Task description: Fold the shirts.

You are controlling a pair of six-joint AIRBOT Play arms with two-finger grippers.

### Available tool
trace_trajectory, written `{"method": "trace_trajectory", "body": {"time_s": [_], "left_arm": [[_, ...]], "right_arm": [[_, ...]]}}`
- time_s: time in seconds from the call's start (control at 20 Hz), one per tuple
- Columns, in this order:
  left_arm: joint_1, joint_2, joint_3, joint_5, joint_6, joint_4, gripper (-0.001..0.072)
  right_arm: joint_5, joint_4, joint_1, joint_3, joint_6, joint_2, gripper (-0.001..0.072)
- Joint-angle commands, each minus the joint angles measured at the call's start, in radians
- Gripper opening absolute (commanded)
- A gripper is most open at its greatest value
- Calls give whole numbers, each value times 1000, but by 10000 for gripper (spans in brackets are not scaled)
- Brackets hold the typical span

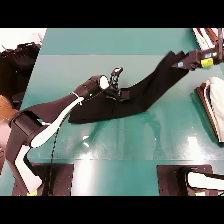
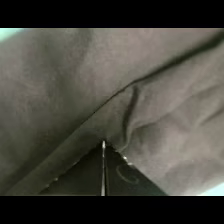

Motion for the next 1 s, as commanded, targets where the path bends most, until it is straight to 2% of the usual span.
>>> {"method": "trace_trajectory", "body": {"time_s": [0.0, 0.2, 0.4, 0.6, 0.75, 0.8, 0.85, 0.9, 0.95], "left_arm": [[-4, -13, 12, -5, 6, -4, 24], [40, 14, 50, -48, 5, 23, 23], [179, 159, 60, -95, 5, 106, 23], [370, 339, 60, -202, 6, 220, 23], [490, 465, 60, -256, 6, 277, 24], [517, 498, 60, -270, 6, 288, 24], [542, 529, 60, -280, 6, 289, 24], [558, 553, 60, -288, 7, 289, 24], [571, 574, 60, -294, 11, 290, 24]], "right_arm": [[-43, 121, 87, 34, 12, 12, 20], [-89, 147, 172, 34, 10, 12, 20], [-162, 148, 284, 34, 10, 11, 20], [-332, 148, 499, 34, -19, -25, 20], [-500, 143, 703, 34, -35, -120, 33], [-546, 144, 755, 34, -59, -159, 220], [-588, 144, 800, 34, -67, -201, 531], [-602, 144, 828, 34, -67, -235, 608], [-595, 134, 838, 34, -66, -260, 553]]}}
